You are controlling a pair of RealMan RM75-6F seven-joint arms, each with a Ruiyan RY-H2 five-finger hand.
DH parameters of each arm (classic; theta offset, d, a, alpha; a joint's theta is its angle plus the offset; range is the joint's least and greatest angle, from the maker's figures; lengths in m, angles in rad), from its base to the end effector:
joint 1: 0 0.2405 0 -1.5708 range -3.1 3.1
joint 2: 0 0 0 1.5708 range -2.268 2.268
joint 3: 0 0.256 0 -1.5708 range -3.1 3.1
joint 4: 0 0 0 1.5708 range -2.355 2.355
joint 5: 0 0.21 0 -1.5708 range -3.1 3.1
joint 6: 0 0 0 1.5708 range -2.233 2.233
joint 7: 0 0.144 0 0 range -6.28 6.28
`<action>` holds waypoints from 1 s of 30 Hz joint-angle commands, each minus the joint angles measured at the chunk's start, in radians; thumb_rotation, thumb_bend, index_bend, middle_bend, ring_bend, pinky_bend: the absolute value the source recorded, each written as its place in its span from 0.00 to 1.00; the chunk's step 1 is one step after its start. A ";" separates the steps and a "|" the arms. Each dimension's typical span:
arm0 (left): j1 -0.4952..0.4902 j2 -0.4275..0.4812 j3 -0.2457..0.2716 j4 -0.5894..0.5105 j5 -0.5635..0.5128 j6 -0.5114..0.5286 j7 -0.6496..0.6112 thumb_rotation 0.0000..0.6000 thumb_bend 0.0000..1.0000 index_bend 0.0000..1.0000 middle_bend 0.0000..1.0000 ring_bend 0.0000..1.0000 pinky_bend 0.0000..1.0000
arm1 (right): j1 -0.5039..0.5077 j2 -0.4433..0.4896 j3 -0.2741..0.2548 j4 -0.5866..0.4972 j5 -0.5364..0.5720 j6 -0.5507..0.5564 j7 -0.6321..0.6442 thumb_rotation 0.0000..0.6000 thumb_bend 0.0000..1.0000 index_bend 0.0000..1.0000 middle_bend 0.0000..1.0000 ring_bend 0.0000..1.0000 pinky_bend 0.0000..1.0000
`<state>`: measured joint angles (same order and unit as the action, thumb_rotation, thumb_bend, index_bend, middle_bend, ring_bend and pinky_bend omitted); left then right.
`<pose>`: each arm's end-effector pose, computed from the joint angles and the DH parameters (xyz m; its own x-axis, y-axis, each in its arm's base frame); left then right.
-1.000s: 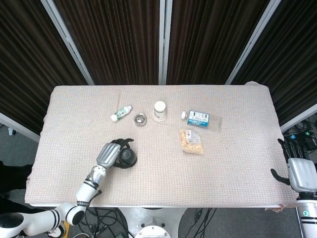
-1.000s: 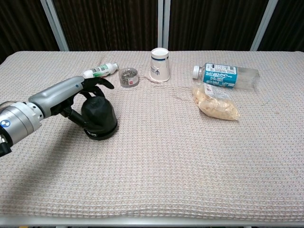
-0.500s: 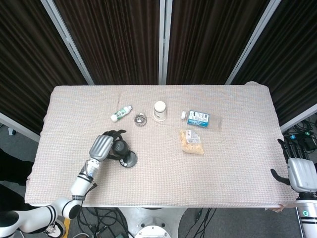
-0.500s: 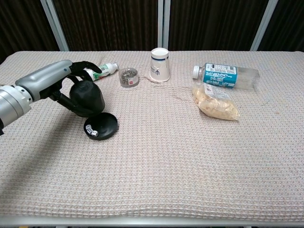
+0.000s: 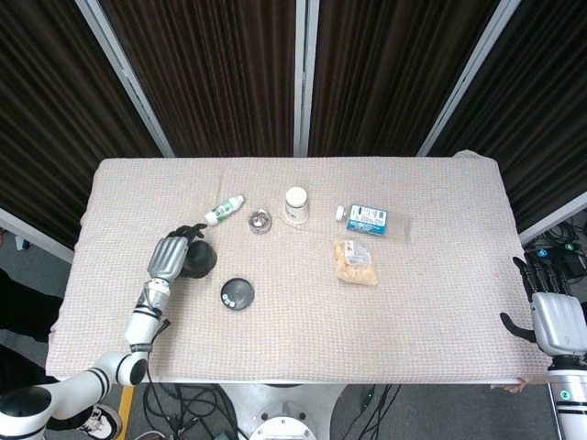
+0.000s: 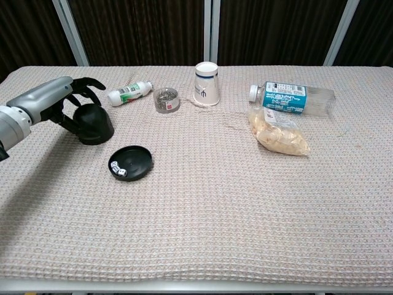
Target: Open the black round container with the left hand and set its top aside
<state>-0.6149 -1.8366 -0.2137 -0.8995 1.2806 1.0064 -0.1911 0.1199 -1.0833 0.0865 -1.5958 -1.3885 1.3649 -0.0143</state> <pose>-0.2361 0.3590 -0.0485 0.1499 0.2088 0.9664 0.9839 -0.1277 -0.1251 -0.3283 -0.1995 0.1689 0.4338 -0.0670 0.8985 -0.8963 0.0701 0.4379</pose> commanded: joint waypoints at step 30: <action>0.447 0.528 0.261 -0.694 0.135 0.493 0.382 1.00 0.02 0.26 0.24 0.13 0.22 | -0.008 -0.108 -0.008 0.226 -0.171 0.149 0.237 1.00 0.21 0.00 0.00 0.00 0.00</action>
<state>-0.2035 -1.3138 0.0208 -1.5869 1.3947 1.4674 0.2023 0.1124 -1.1750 0.0818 -1.3906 -1.5361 1.4906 0.2078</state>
